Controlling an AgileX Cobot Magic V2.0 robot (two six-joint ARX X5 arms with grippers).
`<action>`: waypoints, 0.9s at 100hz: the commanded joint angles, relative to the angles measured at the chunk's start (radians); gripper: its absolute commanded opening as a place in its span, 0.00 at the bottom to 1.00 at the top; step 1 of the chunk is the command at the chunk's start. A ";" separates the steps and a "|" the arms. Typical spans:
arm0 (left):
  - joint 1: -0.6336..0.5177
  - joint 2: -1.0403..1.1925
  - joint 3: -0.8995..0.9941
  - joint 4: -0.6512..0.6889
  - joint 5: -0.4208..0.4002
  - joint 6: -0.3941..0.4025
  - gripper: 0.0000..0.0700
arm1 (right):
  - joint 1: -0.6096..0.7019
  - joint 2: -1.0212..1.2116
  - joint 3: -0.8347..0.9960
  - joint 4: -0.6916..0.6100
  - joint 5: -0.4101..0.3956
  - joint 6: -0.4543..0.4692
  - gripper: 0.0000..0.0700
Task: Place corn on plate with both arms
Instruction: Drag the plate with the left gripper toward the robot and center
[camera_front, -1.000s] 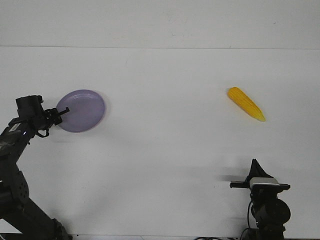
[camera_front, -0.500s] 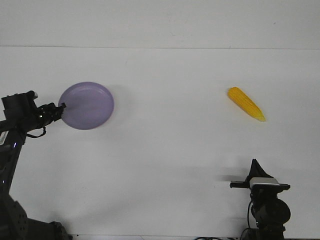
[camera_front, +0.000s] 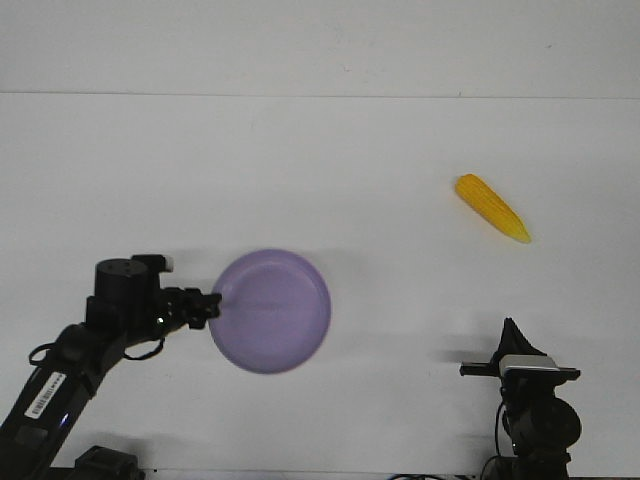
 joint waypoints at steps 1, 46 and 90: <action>-0.080 0.004 -0.023 0.015 -0.076 -0.046 0.01 | -0.003 -0.001 -0.003 0.010 0.003 0.018 0.02; -0.295 0.144 -0.127 0.180 -0.214 -0.107 0.01 | -0.003 -0.001 -0.003 0.010 0.003 0.018 0.02; -0.296 0.192 -0.127 0.193 -0.230 -0.093 0.57 | -0.003 0.000 -0.003 0.010 0.003 0.018 0.02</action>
